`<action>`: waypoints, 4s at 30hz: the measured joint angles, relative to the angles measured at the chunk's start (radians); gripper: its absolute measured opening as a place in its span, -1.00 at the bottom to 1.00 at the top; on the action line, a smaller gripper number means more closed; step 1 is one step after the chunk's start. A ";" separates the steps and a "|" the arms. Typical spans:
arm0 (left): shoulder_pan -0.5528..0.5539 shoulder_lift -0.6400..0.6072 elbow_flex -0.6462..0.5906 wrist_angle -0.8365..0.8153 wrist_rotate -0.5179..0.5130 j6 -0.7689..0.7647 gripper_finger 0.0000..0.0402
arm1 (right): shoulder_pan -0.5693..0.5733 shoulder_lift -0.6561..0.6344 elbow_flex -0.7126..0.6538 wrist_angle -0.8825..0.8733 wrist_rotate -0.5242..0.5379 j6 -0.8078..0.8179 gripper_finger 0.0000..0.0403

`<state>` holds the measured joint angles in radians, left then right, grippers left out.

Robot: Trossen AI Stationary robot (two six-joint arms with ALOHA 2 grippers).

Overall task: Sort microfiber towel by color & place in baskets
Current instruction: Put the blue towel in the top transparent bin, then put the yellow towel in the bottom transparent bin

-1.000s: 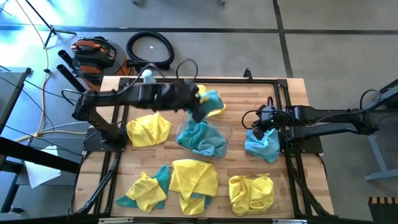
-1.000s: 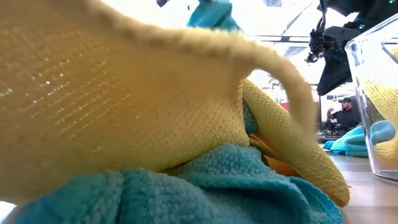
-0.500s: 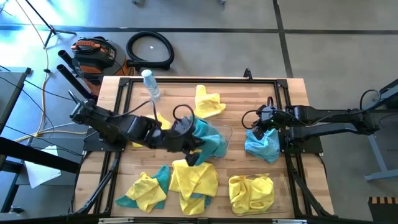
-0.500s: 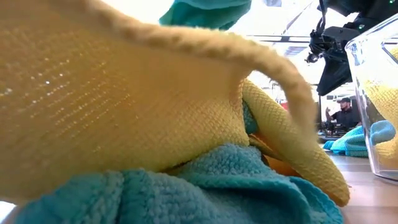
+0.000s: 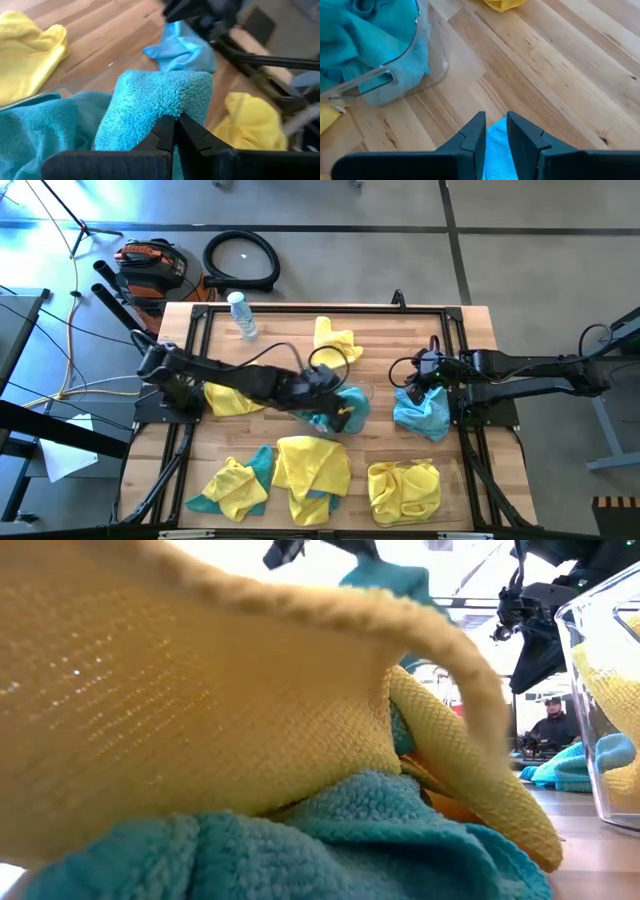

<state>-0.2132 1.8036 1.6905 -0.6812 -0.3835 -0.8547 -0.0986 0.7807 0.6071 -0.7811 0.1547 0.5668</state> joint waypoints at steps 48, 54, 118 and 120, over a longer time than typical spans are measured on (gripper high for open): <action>0.171 0.424 0.000 0.182 0.156 0.233 -0.81 | 0.001 0.000 0.000 -0.008 -0.001 -0.097 -0.65; 0.188 0.424 0.000 0.199 0.155 0.230 -0.63 | 0.001 0.000 0.000 -0.007 -0.001 -0.097 -0.65; -0.200 -0.826 -0.982 0.291 0.021 0.230 -0.69 | 0.452 0.819 0.989 -0.271 0.231 0.154 -1.00; -0.217 -0.863 -1.009 0.290 0.020 0.236 -0.69 | 0.469 0.903 1.091 -0.332 0.231 0.207 -1.00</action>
<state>-0.4300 0.9411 0.6816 -0.3911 -0.3639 -0.6190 0.3708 1.6840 1.6980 -1.1133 0.3857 0.7741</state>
